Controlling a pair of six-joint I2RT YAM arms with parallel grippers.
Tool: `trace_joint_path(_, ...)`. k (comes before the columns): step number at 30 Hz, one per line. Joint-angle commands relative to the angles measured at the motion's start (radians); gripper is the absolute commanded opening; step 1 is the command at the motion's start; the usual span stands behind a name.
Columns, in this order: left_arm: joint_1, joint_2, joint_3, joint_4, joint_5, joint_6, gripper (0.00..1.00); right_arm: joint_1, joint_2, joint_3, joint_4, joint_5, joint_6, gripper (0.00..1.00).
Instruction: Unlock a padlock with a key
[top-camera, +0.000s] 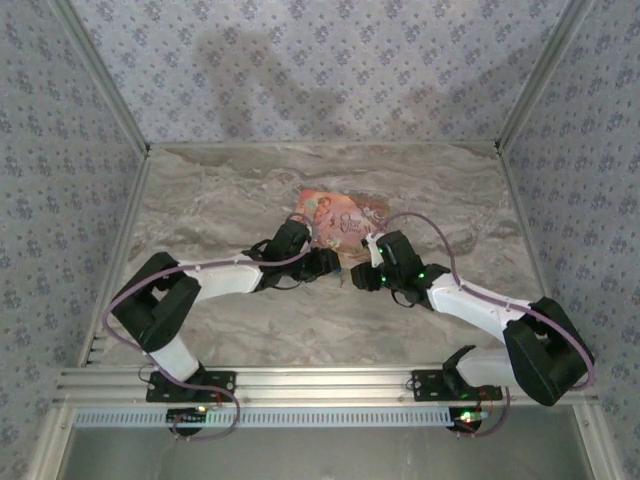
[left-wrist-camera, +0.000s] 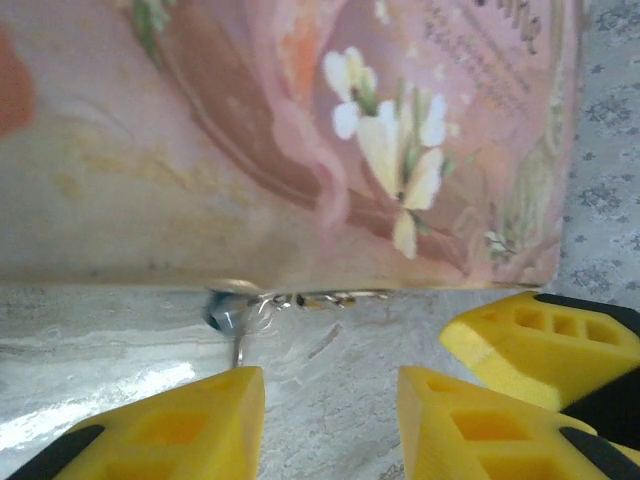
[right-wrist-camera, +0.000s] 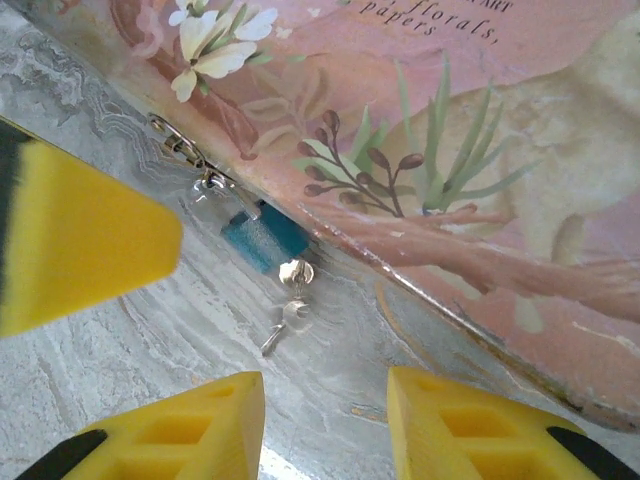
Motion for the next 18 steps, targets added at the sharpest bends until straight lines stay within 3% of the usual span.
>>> trace_joint_path(1, 0.012, -0.054, -0.011, 0.006, -0.017, 0.02, 0.39, 0.017, 0.0, -0.011, 0.01, -0.005, 0.006, 0.4)
trace_joint_path(18, 0.073, -0.232, -0.066, -0.104, -0.079, 0.066, 0.44, 0.183, 0.134, 0.046, 0.109, 0.207, 0.013, 0.45)
